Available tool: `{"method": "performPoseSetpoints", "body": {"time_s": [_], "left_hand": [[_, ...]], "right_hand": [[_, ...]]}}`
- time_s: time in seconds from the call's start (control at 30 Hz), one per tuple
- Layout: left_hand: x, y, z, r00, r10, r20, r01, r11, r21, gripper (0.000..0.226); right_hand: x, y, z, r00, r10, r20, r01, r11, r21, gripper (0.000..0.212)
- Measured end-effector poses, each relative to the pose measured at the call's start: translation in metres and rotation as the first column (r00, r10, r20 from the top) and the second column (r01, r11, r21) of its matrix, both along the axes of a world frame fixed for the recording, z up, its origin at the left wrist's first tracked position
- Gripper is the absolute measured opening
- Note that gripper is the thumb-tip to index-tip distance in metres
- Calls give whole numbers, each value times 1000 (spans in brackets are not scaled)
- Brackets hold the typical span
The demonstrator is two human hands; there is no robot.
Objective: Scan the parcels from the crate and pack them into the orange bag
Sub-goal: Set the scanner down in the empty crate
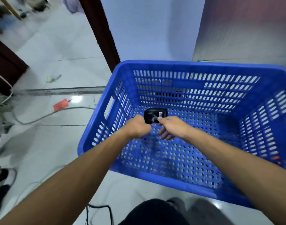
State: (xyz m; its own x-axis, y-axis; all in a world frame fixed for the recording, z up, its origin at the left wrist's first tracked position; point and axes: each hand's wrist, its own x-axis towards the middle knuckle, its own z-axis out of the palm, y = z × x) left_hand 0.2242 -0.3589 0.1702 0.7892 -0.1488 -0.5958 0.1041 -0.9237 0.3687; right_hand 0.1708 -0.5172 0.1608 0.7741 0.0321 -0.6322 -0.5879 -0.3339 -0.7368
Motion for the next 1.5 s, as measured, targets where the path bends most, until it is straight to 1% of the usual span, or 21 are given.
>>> {"method": "performPoseSetpoints", "body": {"time_s": [0.1, 0.13, 0.23, 0.3, 0.33, 0.37, 0.43, 0.53, 0.57, 0.7, 0.8, 0.9, 0.97, 1.07, 1.13, 1.2, 1.27, 1.33, 1.4, 1.43, 1.5], "left_hand": [[-13, 7, 34, 976, 176, 131, -153, 974, -170, 44], [-18, 10, 46, 962, 228, 148, -188, 952, -243, 48], [-45, 26, 93, 925, 350, 149, -241, 843, -480, 47], [-61, 34, 121, 903, 409, 131, -260, 763, -592, 65], [-70, 39, 133, 891, 439, 119, -268, 718, -642, 69], [-79, 44, 145, 875, 471, 110, -278, 676, -682, 64], [-97, 60, 168, 836, 545, 62, -306, 557, -772, 46], [-120, 89, 193, 800, 598, -42, -315, 360, -878, 16], [-127, 102, 198, 788, 613, -49, -307, 322, -896, 15], [-146, 144, 202, 752, 658, -25, -281, 287, -916, 16], [-155, 181, 188, 724, 689, -24, -312, 296, -903, 17], [-163, 216, 165, 699, 709, -94, -371, 248, -895, 16], [-166, 235, 148, 679, 720, -144, -415, 215, -884, 15], [-166, 267, 113, 639, 738, -216, -492, 176, -853, 20], [-169, 282, 86, 621, 746, -242, -541, 184, -821, 19], [-167, 297, 56, 611, 752, -248, -576, 208, -790, 19], [-166, 308, 22, 598, 762, -248, -608, 229, -761, 19], [-165, 314, -9, 586, 769, -257, -643, 248, -725, 18], [-161, 314, -38, 584, 766, -270, -674, 271, -687, 16], [-158, 313, -49, 580, 767, -273, -688, 282, -669, 15], [-154, 309, -76, 565, 776, -281, -723, 301, -623, 18]], "right_hand": [[-7, 10, 45, 987, -121, 107, 106, 986, 132, 37], [-10, 13, 60, 980, -146, 134, 124, 979, 159, 36], [-23, 33, 108, 963, -152, 224, 107, 974, 201, 34], [-33, 48, 139, 951, -122, 284, 72, 981, 179, 31], [-39, 57, 155, 943, -93, 319, 50, 989, 140, 30], [-44, 66, 169, 933, -63, 354, 26, 994, 108, 28], [-56, 86, 198, 907, 11, 421, -35, 998, 50, 22], [-66, 112, 227, 877, 104, 468, -105, 994, -23, 24], [-70, 123, 234, 869, 134, 476, -129, 991, -42, 26], [-78, 167, 247, 860, 187, 475, -179, 982, -62, 28], [-78, 212, 236, 861, 227, 456, -200, 974, -107, 23], [-74, 255, 211, 868, 282, 409, -235, 958, -161, 22], [-71, 276, 191, 882, 292, 370, -244, 954, -173, 22], [-67, 308, 151, 898, 304, 319, -262, 950, -167, 19], [-66, 319, 122, 915, 290, 282, -257, 955, -150, 16], [-61, 330, 89, 939, 259, 227, -242, 965, -99, 12], [-57, 333, 54, 967, 218, 136, -216, 976, -25, 12], [-56, 332, 20, 987, 158, 42, -160, 986, 55, 7], [-56, 330, -12, 994, 110, -17, -108, 989, 97, 18], [-55, 328, -26, 994, 98, -39, -94, 991, 96, 19], [-54, 326, -56, 991, 101, -93, -94, 992, 82, 9]]}}
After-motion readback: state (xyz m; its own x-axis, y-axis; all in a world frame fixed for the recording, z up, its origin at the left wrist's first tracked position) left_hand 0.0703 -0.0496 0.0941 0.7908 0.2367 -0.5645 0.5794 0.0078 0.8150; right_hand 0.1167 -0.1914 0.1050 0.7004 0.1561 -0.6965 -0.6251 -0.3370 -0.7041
